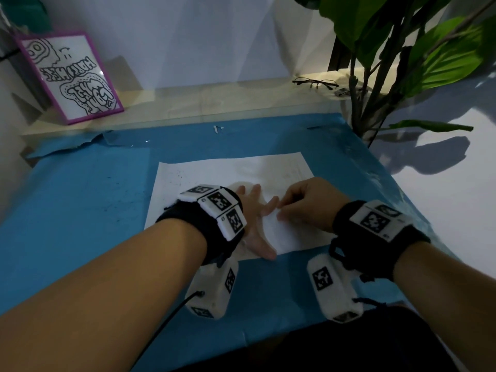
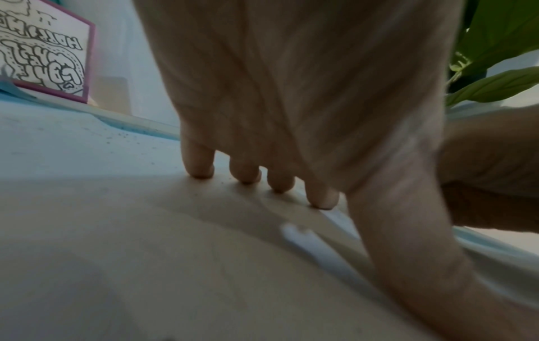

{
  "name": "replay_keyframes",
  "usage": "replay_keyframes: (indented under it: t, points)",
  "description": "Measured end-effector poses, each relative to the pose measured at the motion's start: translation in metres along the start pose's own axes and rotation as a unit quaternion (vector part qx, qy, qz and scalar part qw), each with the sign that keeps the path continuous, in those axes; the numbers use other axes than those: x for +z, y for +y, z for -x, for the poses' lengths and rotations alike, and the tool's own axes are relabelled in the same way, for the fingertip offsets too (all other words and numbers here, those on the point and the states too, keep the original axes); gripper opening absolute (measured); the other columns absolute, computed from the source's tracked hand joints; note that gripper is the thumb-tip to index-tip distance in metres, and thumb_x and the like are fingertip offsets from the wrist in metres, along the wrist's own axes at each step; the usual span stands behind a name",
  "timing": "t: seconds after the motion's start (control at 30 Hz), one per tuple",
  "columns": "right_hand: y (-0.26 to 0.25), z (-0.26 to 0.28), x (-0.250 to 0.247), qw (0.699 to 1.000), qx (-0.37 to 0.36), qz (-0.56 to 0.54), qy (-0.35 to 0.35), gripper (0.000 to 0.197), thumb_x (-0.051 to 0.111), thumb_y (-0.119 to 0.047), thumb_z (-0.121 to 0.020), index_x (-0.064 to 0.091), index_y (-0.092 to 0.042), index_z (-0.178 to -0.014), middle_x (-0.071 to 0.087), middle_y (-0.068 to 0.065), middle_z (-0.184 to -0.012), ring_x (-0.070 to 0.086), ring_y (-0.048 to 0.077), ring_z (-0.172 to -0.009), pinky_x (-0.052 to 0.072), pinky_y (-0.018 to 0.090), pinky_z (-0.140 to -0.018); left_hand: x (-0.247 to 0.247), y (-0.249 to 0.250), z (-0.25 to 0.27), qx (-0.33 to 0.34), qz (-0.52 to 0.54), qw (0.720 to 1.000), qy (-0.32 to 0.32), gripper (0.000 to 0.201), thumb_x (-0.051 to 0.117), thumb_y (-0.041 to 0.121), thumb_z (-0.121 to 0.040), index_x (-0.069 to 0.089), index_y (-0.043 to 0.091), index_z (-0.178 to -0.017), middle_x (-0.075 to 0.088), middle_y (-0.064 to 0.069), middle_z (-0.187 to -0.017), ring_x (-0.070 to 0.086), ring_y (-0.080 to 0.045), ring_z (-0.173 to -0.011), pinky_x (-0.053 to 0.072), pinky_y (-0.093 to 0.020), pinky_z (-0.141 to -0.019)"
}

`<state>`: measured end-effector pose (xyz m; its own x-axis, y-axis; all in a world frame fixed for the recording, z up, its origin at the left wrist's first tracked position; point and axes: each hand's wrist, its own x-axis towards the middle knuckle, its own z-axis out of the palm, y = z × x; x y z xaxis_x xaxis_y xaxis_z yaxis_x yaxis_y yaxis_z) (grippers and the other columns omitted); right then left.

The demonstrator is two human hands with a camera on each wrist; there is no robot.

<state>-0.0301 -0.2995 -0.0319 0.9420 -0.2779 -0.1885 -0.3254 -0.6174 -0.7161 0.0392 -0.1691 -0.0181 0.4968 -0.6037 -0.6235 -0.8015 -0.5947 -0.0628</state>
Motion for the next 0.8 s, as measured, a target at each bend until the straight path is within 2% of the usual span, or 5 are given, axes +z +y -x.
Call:
replay_keyframes:
  t: [0.13, 0.23, 0.33, 0.67, 0.8]
  points:
    - [-0.002, 0.007, 0.005, 0.998, -0.018, 0.031, -0.05, 0.02, 0.077, -0.014, -0.07, 0.065, -0.026, -0.058, 0.062, -0.014, -0.062, 0.054, -0.003, -0.061, 0.04, 0.005, -0.057, 0.001, -0.002, 0.0, 0.007, -0.001, 1.0, 0.006, 0.107, 0.06, 0.068, -0.075, -0.011, 0.037, -0.149, -0.022, -0.007, -0.157, -0.013, -0.036, -0.144, 0.006, -0.054, -0.114]
    - [0.001, -0.002, -0.011, 0.998, 0.004, 0.061, 0.002, 0.008, 0.076, -0.018, -0.071, 0.071, -0.022, -0.067, 0.065, -0.01, -0.071, 0.057, 0.003, -0.069, 0.042, 0.011, -0.056, 0.002, -0.002, -0.004, 0.0, 0.008, 1.0, 0.005, 0.113, 0.061, 0.068, -0.074, -0.019, 0.037, -0.147, -0.024, -0.005, -0.157, -0.016, -0.034, -0.144, 0.003, -0.053, -0.114]
    - [-0.01, 0.0, -0.003, 0.991, -0.018, 0.121, -0.057, 0.006, 0.075, -0.018, -0.07, 0.071, -0.017, -0.067, 0.07, -0.001, -0.078, 0.06, 0.01, -0.072, 0.046, 0.018, -0.061, 0.005, -0.004, -0.007, 0.007, 0.005, 1.0, 0.004, 0.111, 0.061, 0.07, -0.074, -0.014, 0.038, -0.148, -0.024, -0.007, -0.157, -0.016, -0.036, -0.144, 0.003, -0.055, -0.115]
    - [-0.007, 0.013, -0.007, 0.984, -0.01, 0.149, -0.094, 0.003, 0.076, -0.022, -0.07, 0.073, -0.022, -0.07, 0.066, -0.014, -0.07, 0.054, -0.002, -0.063, 0.041, 0.008, -0.054, 0.006, -0.004, -0.01, 0.0, 0.002, 1.0, 0.006, 0.116, 0.061, 0.071, -0.072, -0.021, 0.036, -0.147, -0.024, -0.007, -0.156, -0.015, -0.037, -0.144, 0.002, -0.054, -0.115]
    - [-0.005, 0.01, -0.013, 0.99, 0.001, 0.13, -0.055, 0.004, 0.075, -0.019, -0.071, 0.073, -0.022, -0.069, 0.07, -0.007, -0.076, 0.057, 0.003, -0.066, 0.043, 0.01, -0.054, 0.005, -0.002, -0.007, -0.006, 0.004, 1.0, 0.007, 0.114, 0.06, 0.071, -0.073, -0.02, 0.037, -0.147, -0.024, -0.007, -0.156, -0.015, -0.036, -0.144, 0.004, -0.055, -0.114]
